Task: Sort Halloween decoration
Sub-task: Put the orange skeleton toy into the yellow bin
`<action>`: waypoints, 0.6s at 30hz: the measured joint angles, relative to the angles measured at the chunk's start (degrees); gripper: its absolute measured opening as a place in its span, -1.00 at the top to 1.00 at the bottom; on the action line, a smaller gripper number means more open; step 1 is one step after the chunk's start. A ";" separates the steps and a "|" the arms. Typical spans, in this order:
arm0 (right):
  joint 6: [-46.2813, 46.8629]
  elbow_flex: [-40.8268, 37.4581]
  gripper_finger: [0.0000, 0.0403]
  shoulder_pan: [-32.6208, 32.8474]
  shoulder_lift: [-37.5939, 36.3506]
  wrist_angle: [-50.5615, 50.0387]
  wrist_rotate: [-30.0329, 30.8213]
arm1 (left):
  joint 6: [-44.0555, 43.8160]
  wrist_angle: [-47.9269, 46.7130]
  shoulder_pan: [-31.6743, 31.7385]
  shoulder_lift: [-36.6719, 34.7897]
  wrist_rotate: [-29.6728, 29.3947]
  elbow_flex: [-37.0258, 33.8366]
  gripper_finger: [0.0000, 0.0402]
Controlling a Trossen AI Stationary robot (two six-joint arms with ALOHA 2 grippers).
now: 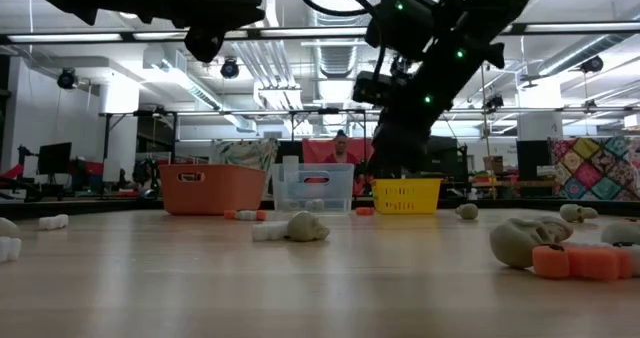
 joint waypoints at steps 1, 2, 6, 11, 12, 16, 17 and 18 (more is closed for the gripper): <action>0.95 -0.29 0.94 -0.02 0.21 0.67 0.04 | 0.99 0.04 0.00 -0.30 -0.04 0.00 0.60; 1.60 -0.30 0.94 -0.27 0.57 0.93 0.10 | 2.04 0.08 0.02 -0.62 -0.06 0.00 0.60; 3.11 0.82 0.94 -1.03 2.68 0.87 0.21 | 5.54 0.01 0.09 -2.15 -1.42 0.01 0.60; 5.07 4.04 0.94 -0.96 7.68 -0.73 3.36 | 8.73 -1.95 0.09 -4.38 -6.80 0.02 0.60; 5.61 4.64 0.94 -0.98 8.45 -1.74 4.74 | 8.96 -2.55 0.09 -4.91 -7.59 0.02 0.60; 7.34 6.54 0.94 -1.57 10.88 -2.24 6.21 | 10.05 -5.66 0.09 -6.92 -9.44 0.03 0.60; 7.70 6.94 0.94 -1.84 11.37 -2.36 6.25 | 10.29 -6.56 0.09 -7.37 -9.73 0.04 0.60; 7.97 7.28 0.94 -2.17 11.63 -2.33 6.17 | 10.68 -7.15 0.09 -7.83 -9.97 0.04 0.60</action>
